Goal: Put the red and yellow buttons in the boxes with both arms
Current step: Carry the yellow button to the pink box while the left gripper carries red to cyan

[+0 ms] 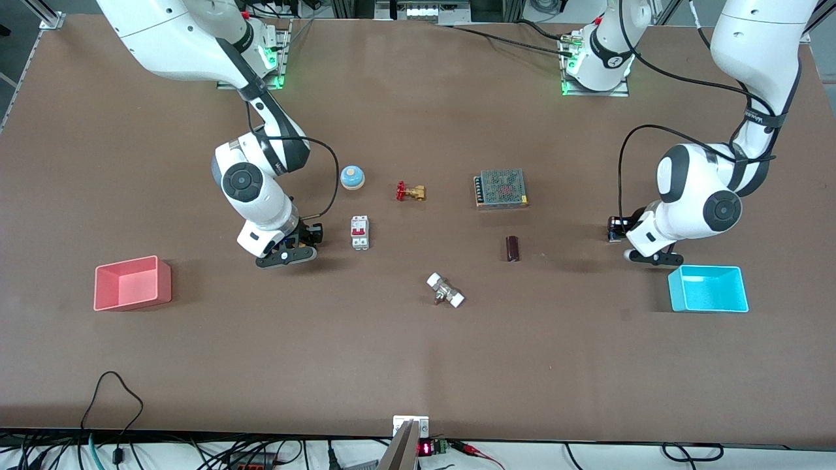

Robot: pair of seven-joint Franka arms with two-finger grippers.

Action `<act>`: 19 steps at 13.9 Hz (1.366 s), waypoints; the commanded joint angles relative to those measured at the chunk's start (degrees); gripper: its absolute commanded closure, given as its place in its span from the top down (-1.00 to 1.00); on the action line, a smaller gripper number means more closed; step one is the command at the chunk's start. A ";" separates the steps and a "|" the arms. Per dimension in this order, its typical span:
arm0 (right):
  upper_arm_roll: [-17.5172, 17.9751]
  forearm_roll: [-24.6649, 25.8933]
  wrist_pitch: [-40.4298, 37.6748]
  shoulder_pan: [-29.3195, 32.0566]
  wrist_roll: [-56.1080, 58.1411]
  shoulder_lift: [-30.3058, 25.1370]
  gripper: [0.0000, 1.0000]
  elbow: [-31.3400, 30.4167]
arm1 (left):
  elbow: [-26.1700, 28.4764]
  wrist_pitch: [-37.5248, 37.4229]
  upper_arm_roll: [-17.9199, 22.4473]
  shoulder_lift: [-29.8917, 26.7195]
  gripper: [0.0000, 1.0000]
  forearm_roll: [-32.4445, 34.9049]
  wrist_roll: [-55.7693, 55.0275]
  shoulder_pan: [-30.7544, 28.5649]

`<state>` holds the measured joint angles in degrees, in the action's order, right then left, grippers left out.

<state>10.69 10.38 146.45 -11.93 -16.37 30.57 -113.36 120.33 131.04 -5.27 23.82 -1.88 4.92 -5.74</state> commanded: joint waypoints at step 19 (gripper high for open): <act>-3.13 -4.14 -21.82 27.48 41.75 -8.70 -0.75 15.19 | -33.05 -12.57 3.07 12.47 -0.58 4.78 8.87 -11.74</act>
<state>7.69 7.05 124.39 13.95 22.13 18.31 -100.88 91.83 120.16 -1.76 32.30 2.49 10.63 -16.29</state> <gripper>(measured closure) 0.559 0.595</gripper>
